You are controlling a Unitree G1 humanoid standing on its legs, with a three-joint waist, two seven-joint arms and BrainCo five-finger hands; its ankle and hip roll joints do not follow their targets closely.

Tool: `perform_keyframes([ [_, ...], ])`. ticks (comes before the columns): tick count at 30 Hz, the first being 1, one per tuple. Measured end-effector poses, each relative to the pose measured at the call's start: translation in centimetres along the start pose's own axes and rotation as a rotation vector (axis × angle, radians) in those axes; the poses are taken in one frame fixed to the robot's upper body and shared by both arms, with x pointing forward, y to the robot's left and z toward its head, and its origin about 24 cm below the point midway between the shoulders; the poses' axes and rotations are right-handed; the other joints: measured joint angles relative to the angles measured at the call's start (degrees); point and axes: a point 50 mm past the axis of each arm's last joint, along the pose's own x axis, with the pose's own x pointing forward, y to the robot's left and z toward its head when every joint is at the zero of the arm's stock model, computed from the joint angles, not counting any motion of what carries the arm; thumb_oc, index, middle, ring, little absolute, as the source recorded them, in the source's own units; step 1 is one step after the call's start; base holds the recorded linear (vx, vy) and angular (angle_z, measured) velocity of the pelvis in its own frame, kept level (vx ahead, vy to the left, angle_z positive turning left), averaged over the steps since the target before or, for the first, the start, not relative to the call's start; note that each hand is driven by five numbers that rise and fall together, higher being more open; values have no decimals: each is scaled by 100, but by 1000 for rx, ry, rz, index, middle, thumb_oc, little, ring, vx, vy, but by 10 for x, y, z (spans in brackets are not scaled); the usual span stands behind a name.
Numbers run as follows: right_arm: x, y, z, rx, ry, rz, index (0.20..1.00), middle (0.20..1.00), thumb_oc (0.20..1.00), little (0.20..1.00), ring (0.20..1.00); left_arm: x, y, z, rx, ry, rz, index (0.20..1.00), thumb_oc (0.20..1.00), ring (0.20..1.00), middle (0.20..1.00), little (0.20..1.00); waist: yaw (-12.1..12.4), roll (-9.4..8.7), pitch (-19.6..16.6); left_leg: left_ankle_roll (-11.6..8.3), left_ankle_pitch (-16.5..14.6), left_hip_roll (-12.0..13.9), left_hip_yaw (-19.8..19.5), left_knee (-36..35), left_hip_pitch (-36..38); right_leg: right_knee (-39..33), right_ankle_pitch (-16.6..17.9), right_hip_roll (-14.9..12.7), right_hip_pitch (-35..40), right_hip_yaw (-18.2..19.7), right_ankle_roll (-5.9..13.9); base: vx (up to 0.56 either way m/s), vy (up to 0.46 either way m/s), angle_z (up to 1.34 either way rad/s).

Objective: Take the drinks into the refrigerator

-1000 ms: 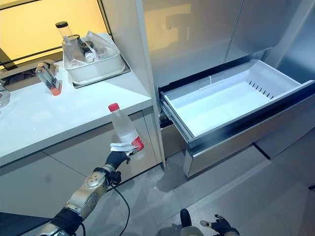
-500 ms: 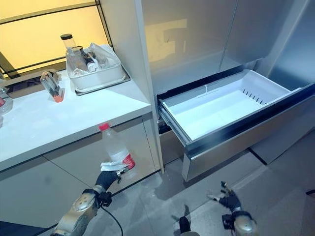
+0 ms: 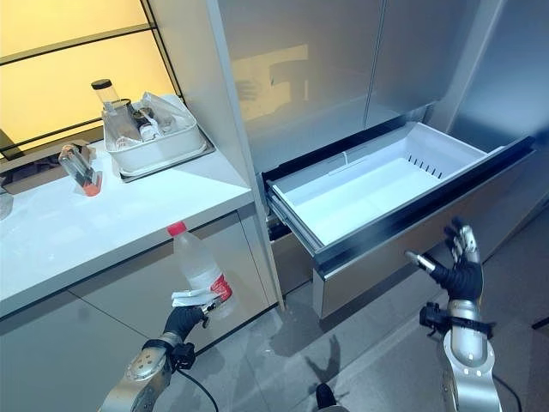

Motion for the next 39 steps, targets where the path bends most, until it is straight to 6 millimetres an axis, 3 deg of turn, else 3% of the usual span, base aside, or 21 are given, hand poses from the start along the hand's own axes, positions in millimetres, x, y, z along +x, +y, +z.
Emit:
perform_keyframes([
  [4, 15, 14, 39, 34, -194, 76, 1000, 1000, 1000, 1000, 1000, 0, -3, -1, -9, -1, 0, 200, 200, 200, 200, 200, 24, -10, -29, 0, 3, 1, -10, 0, 21, 0, 1, 3, 29, -13, -1, 0, 0, 0],
  [11, 28, 46, 50, -5, -246, 367, 1000, 1000, 1000, 1000, 1000, 1, -4, 0, -8, -5, -2, 200, 200, 200, 200, 200, 205, -57, -114, -1, 3, 40, -36, 0, 116, -1, -5, 12, 147, -51, -7, 0, 0, 0],
  [17, 62, 82, 45, -113, -169, 644, 1000, 1000, 1000, 1000, 1000, 6, -7, 6, 72, -5, -64, 200, 200, 200, 200, 200, 448, -243, -240, 23, -15, 41, -67, -20, 138, -29, -25, -8, 225, -106, -38, 2, -8, 5],
  [24, 99, 119, 64, -166, -153, 816, 1000, 1000, 1000, 1000, 1000, 25, -13, 37, 271, -88, -134, 200, 200, 200, 200, 200, 574, -303, -265, 6, 17, 25, -144, 2, 213, -29, 24, -22, 310, -157, -34, -9, 5, 4],
  [27, 113, 129, 68, -208, -133, 849, 1000, 1000, 1000, 1000, 1000, 38, -11, 67, 419, -186, -98, 200, 200, 200, 200, 200, 575, -330, -277, 4, 18, 15, -202, 2, 211, -4, 16, -22, 318, -217, -35, -14, 3, 10],
  [32, 117, 143, 73, -185, -107, 916, 1000, 1000, 1000, 1000, 1000, 48, -8, 106, 564, -334, -21, 200, 200, 200, 200, 200, 637, -325, -279, 3, 18, 51, -239, 2, 197, -4, -3, -18, 324, -262, -47, -2, 5, 3],
  [39, 114, 150, 78, -80, -86, 969, 1000, 1000, 1000, 1000, 1000, 48, -8, 111, 626, -370, 15, 200, 200, 200, 200, 200, 641, -326, -280, 2, 17, 69, -289, 1, 186, -31, -28, -22, 338, -319, -56, 24, 1, 4],
])
